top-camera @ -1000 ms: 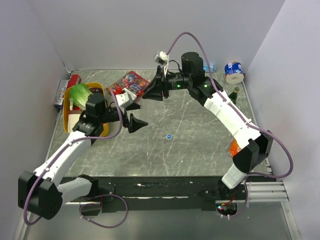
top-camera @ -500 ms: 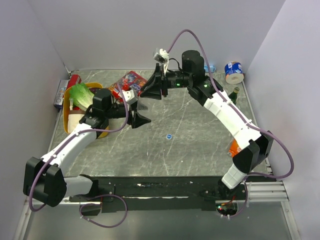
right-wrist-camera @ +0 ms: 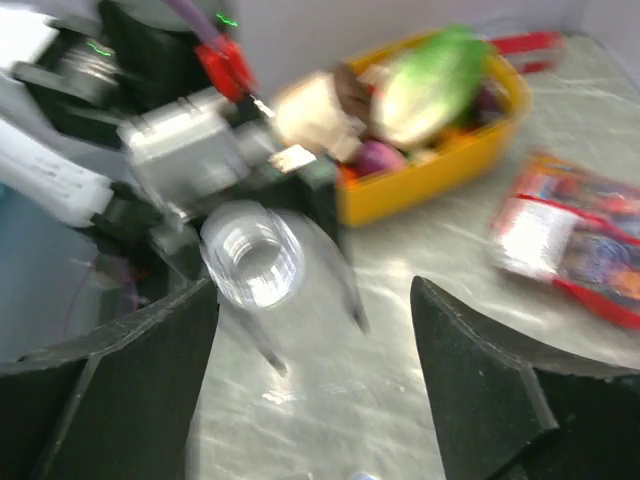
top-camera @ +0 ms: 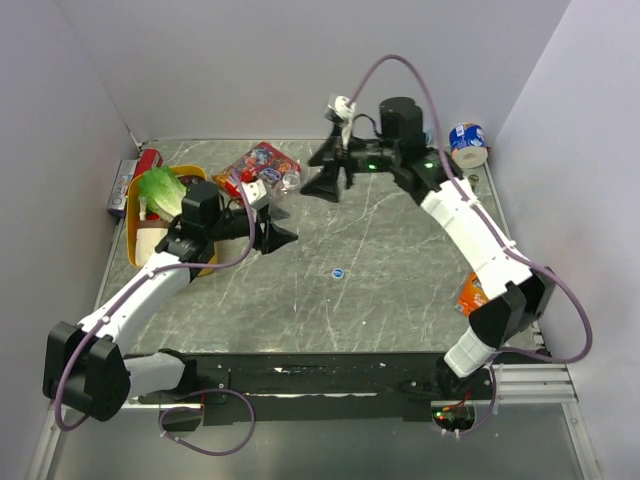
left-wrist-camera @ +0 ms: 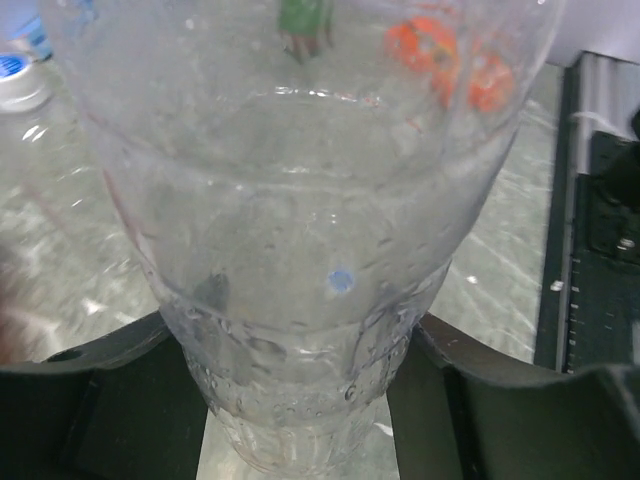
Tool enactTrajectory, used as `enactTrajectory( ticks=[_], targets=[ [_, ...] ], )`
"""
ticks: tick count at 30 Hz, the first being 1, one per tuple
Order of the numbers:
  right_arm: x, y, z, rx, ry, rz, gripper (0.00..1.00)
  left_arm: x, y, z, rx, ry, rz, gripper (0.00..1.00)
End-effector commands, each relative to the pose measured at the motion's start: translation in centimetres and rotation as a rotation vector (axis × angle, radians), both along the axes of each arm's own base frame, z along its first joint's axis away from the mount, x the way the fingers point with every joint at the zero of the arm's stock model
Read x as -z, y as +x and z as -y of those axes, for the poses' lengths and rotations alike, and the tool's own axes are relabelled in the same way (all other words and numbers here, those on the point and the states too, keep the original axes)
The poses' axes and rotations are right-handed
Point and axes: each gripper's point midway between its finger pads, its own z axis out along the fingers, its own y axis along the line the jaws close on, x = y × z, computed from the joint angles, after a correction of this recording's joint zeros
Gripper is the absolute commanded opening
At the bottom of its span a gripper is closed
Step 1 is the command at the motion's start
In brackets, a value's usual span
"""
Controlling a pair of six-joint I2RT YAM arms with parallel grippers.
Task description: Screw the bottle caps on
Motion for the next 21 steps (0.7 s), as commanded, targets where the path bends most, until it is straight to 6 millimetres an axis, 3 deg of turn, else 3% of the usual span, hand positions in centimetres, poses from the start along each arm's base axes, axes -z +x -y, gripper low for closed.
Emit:
enactTrajectory(
  ticks=[1, 2, 3, 4, 5, 7, 9, 15, 21],
  targets=[
    [2.1, -1.0, 6.5, 0.024, -0.253, 0.303, 0.82, -1.5, 0.3, -1.6, -0.129, 0.005, 0.089, 0.27],
    [3.9, -0.8, 7.4, -0.044, -0.34, 0.453, 0.81, -1.3, 0.8, -2.3, -0.189, 0.013, 0.081, 0.19],
    [7.5, -1.7, 8.3, -0.093, -0.417, 0.438, 0.79, -1.8, 0.7, -2.8, -0.231, 0.002, 0.095, 0.1],
    [9.9, -2.4, 9.2, -0.138, -0.484, 0.43, 0.74, -1.1, 0.8, -3.3, -0.266, 0.003, 0.08, 0.01],
    [11.6, -2.6, 9.7, -0.205, -0.53, 0.489, 0.73, -1.1, 1.1, -3.9, -0.321, -0.008, 0.073, 0.01],
    [16.3, -3.9, 10.8, -0.312, -0.628, 0.436, 0.67, -0.9, 0.8, -4.4, -0.352, -0.014, 0.066, 0.01],
    [19.6, -4.1, 10.7, -0.432, -0.688, 0.484, 0.65, -0.6, 0.9, -4.8, -0.383, -0.019, 0.04, 0.01],
    [25.6, -2.3, 9.1, -0.607, -0.769, 0.565, 0.65, 0.2, 0.8, -5.3, -0.417, -0.025, -0.019, 0.01],
    [29.5, -0.9, 7.8, -0.718, -0.832, 0.568, 0.66, 0.8, 0.8, -5.3, -0.422, -0.025, -0.049, 0.01]
  ],
)
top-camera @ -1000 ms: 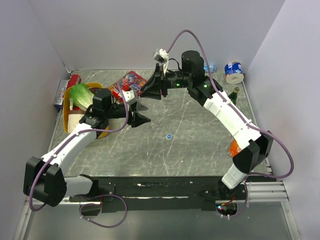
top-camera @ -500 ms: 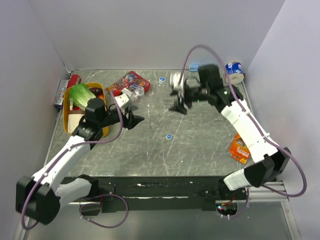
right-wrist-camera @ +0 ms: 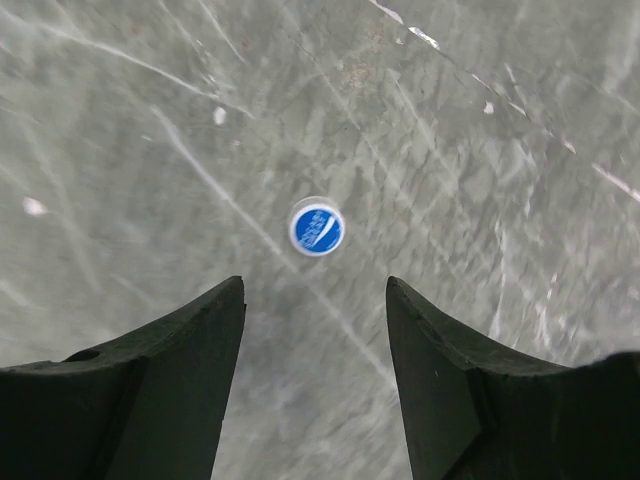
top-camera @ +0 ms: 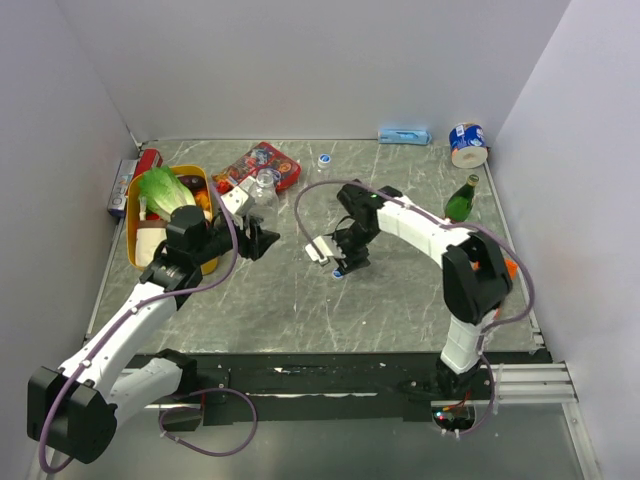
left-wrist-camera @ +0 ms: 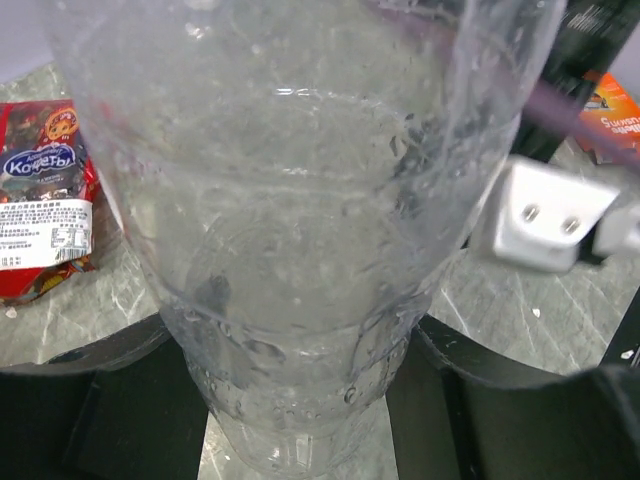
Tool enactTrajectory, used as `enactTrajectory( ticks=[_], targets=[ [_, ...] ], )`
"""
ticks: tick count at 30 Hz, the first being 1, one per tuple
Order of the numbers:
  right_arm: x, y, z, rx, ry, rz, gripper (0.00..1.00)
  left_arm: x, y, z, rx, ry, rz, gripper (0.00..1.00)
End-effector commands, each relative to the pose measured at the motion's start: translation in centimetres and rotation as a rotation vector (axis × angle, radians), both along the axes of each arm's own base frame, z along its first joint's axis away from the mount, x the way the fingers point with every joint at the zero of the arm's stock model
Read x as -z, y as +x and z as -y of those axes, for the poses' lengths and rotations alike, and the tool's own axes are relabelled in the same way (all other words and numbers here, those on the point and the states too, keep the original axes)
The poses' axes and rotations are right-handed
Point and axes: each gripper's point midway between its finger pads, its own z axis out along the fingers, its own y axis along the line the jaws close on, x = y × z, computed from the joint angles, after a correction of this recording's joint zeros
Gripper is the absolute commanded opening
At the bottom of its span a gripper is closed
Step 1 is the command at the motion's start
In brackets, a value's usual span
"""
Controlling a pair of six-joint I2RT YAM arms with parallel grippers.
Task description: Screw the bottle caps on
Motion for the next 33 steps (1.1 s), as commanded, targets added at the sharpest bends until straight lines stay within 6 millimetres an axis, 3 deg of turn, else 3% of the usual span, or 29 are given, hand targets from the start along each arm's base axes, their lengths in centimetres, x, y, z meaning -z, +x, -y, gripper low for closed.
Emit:
enactTrajectory(
  ticks=[1, 6, 14, 27, 33],
  targets=[
    [0.8, 1.6, -1.1, -0.141, -0.032, 0.11, 0.66, -0.4, 0.4, -0.3, -0.035, -0.028, -0.001, 0.01],
    [2.9, 1.1, -1.1, -0.174, -0.073, 0.095, 0.64, -0.4, 0.9, -0.5, -0.053, -0.022, 0.002, 0.01],
    [4.6, 0.6, -0.7, -0.182, -0.102, 0.07, 0.63, -0.4, 1.1, -0.5, -0.052, -0.028, 0.001, 0.01],
    [6.3, 0.7, -1.7, -0.152, -0.112, 0.057, 0.61, 0.0, 1.2, -0.5, -0.053, -0.021, -0.008, 0.01],
    [6.8, 0.7, -1.1, -0.143, -0.14, 0.052, 0.56, 0.3, 1.2, -0.6, -0.054, -0.017, -0.008, 0.01]
  ],
)
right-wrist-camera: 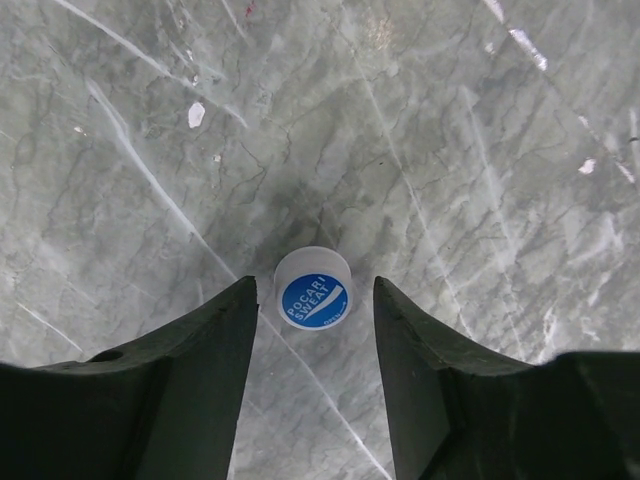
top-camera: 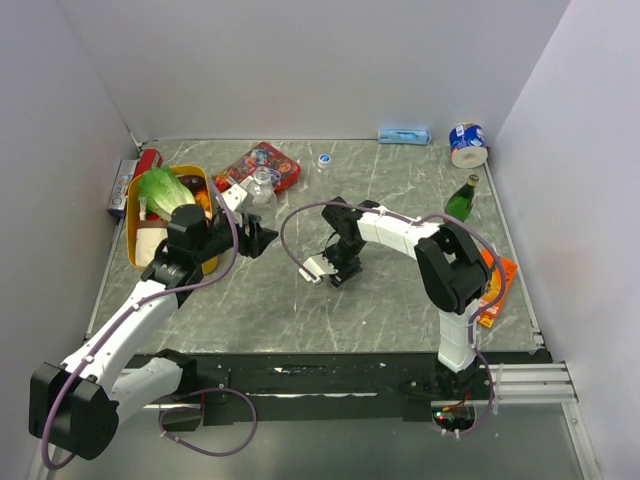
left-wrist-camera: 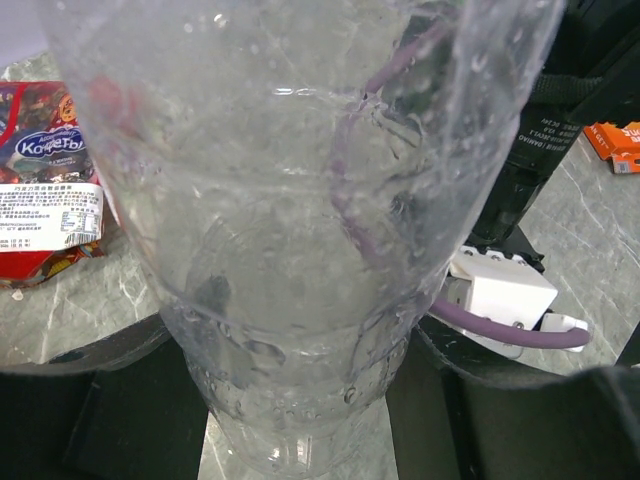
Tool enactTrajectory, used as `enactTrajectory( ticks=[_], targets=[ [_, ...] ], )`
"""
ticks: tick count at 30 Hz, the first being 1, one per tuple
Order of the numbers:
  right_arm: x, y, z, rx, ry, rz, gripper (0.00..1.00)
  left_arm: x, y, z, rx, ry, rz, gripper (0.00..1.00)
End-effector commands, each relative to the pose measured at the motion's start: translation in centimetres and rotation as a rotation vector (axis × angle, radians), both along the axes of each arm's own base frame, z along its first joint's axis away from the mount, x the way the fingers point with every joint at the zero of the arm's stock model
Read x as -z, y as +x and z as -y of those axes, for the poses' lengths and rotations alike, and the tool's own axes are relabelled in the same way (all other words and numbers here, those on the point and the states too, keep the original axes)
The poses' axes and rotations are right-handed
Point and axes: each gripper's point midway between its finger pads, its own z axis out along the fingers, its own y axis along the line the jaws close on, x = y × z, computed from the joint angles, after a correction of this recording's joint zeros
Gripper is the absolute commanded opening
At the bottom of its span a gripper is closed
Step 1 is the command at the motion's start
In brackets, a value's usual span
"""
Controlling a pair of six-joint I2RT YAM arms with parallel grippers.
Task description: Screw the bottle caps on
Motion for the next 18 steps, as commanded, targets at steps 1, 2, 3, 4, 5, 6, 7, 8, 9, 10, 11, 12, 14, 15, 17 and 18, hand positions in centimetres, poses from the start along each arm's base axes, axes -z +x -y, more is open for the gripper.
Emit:
enactTrajectory(
  ticks=[1, 2, 3, 4, 5, 6, 7, 8, 9, 10, 11, 12, 14, 15, 17, 18],
  targets=[
    [0.2, 0.3, -0.1, 0.011, -0.01, 0.006, 0.55, -0.3, 0.4, -0.1, -0.009, -0.013, 0.021, 0.01],
    [0.3, 0.1, 0.0, 0.01, -0.015, 0.006, 0.55, -0.3, 0.4, -0.1, -0.011, -0.017, 0.019, 0.01],
    [0.4, 0.1, 0.1, 0.01, -0.015, 0.008, 0.54, -0.2, 0.4, 0.0, -0.01, -0.018, 0.018, 0.01],
    [0.4, 0.1, 0.1, 0.016, -0.015, 0.007, 0.54, -0.3, 0.5, -0.1, -0.012, -0.02, 0.019, 0.01],
    [0.5, 0.1, 0.1, 0.016, -0.016, 0.008, 0.53, -0.2, 0.5, 0.0, -0.01, -0.021, 0.017, 0.01],
    [0.5, 0.1, 0.1, 0.021, -0.016, 0.007, 0.52, -0.2, 0.5, 0.0, -0.008, -0.023, 0.017, 0.01],
    [0.5, 0.1, 0.1, 0.027, -0.015, 0.005, 0.5, -0.2, 0.5, 0.0, -0.007, -0.021, 0.017, 0.01],
    [0.4, 0.3, 0.0, 0.031, -0.009, 0.01, 0.49, -0.2, 0.5, 0.0, -0.008, -0.023, 0.017, 0.01],
    [0.2, 0.3, -0.1, 0.037, -0.005, 0.013, 0.48, -0.1, 0.5, 0.0, -0.006, -0.023, 0.016, 0.01],
    [0.2, 0.4, -0.2, 0.042, -0.002, 0.014, 0.47, -0.2, 0.5, 0.0, -0.006, -0.024, 0.016, 0.01],
    [-0.1, 0.5, -0.2, 0.048, 0.003, 0.017, 0.45, -0.1, 0.5, 0.1, -0.005, -0.023, 0.016, 0.01],
    [-0.3, 0.7, -0.1, 0.062, 0.01, 0.02, 0.42, 0.0, 0.5, 0.0, -0.006, -0.025, 0.016, 0.01],
    [-1.3, 0.6, -0.1, 0.076, 0.025, 0.031, 0.4, 0.1, 0.6, 0.1, -0.002, -0.027, 0.02, 0.01],
    [-1.8, 0.5, 0.2, 0.095, 0.029, 0.029, 0.36, 0.5, 0.5, 0.1, 0.001, -0.025, 0.017, 0.01],
    [-4.2, 0.3, 0.6, 0.124, 0.069, 0.039, 0.34, 1.0, 0.5, 0.3, 0.026, -0.01, 0.033, 0.01],
    [-5.1, 0.1, 0.8, 0.154, 0.083, 0.03, 0.32, 1.9, 0.2, 0.5, 0.047, 0.003, 0.029, 0.01]
  ],
)
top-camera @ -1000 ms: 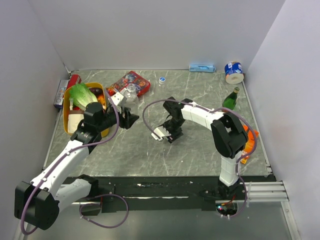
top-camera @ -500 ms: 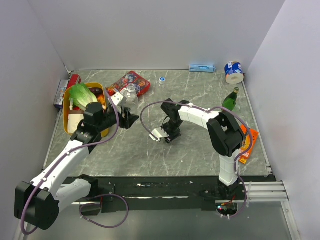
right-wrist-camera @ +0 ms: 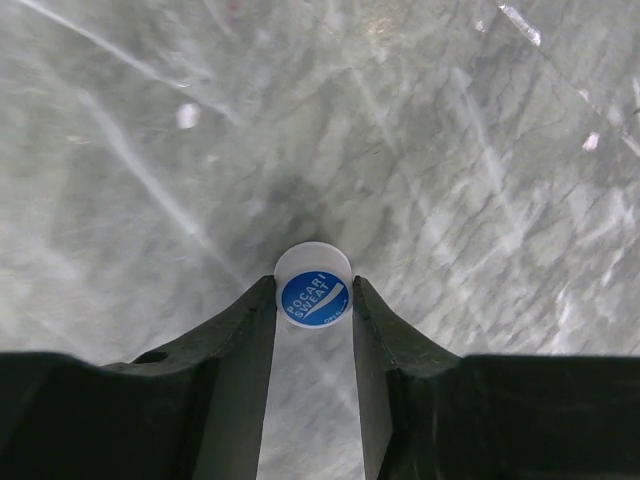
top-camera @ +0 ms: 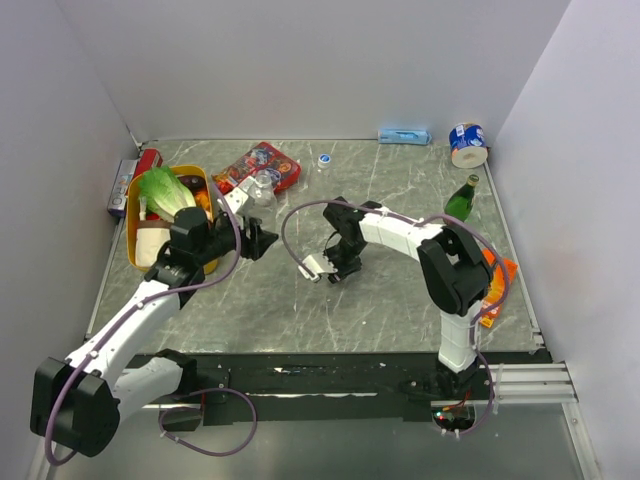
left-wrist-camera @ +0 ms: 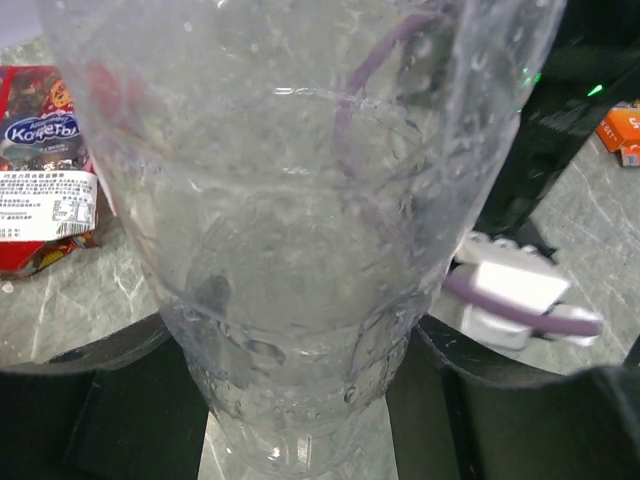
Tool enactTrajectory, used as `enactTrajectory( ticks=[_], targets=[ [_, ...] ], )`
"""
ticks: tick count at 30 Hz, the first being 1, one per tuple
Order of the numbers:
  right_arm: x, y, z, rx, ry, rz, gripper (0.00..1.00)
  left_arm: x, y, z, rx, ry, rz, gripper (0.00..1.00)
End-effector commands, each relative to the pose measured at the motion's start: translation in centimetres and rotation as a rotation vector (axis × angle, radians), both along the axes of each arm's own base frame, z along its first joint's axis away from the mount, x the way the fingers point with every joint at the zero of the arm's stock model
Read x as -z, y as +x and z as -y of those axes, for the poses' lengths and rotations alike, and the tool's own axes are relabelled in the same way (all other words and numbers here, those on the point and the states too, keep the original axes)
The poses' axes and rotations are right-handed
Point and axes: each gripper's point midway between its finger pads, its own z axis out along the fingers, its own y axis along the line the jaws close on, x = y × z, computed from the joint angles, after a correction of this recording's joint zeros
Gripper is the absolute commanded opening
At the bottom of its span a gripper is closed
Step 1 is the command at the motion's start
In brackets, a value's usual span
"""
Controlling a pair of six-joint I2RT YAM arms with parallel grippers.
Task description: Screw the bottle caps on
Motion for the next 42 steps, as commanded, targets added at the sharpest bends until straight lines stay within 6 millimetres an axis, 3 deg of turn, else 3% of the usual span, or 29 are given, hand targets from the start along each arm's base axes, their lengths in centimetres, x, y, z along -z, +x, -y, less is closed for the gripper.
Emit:
enactTrajectory(
  ticks=[1, 6, 10, 13, 17, 26, 42],
  targets=[
    [-6.7, -0.9, 0.6, 0.099, 0.112, 0.005, 0.31, 1.1, -0.2, 0.7, 0.082, 0.038, 0.081, 0.01],
    [-16.9, -2.0, 1.6, 0.261, 0.297, -0.016, 0.26, 4.6, -2.4, 3.2, 0.314, 0.118, 0.11, 0.01],
    [-25.1, -2.9, 0.7, 0.26, 0.448, 0.027, 0.25, 5.7, -3.6, 5.2, 0.473, 0.192, 0.214, 0.01],
    [-29.6, -3.8, -0.8, 0.222, 0.537, 0.032, 0.24, 6.1, -4.9, 6.7, 0.591, 0.227, 0.284, 0.01],
    [-31.1, -6.0, -2.5, 0.11, 0.511, 0.023, 0.24, 5.7, -4.7, 7.1, 0.618, 0.254, 0.355, 0.01],
    [-28.1, -8.6, -3.5, -0.041, 0.415, 0.084, 0.26, 4.7, -5.4, 7.6, 0.611, 0.235, 0.394, 0.01],
    [-27.3, -6.9, -5.5, 0.006, 0.421, 0.171, 0.27, 3.8, -6.4, 7.9, 0.614, 0.201, 0.418, 0.01]
  ],
)
